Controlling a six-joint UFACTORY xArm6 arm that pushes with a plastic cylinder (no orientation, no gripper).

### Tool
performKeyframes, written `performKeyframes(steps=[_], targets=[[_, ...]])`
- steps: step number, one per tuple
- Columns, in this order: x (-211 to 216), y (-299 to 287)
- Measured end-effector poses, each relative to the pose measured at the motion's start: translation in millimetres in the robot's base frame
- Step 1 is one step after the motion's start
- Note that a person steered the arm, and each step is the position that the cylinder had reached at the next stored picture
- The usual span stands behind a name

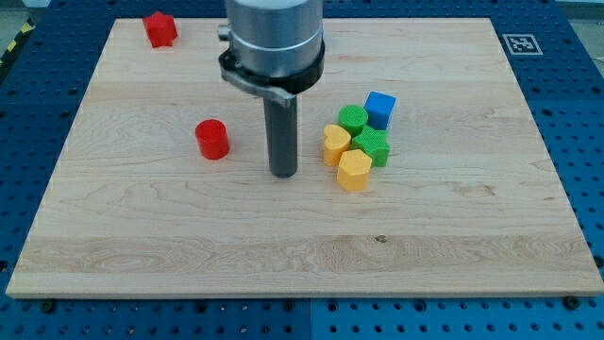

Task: Slightly push the red circle up

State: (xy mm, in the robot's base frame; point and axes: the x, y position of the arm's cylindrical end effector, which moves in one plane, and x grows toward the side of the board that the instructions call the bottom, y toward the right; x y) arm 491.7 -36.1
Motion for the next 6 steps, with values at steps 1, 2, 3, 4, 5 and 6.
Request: performKeyframes(steps=[1,2,3,4,5,6], targets=[[15,-64],[-10,-118],[-21,-92],[-27,-91],[-28,-93],[-35,-94]])
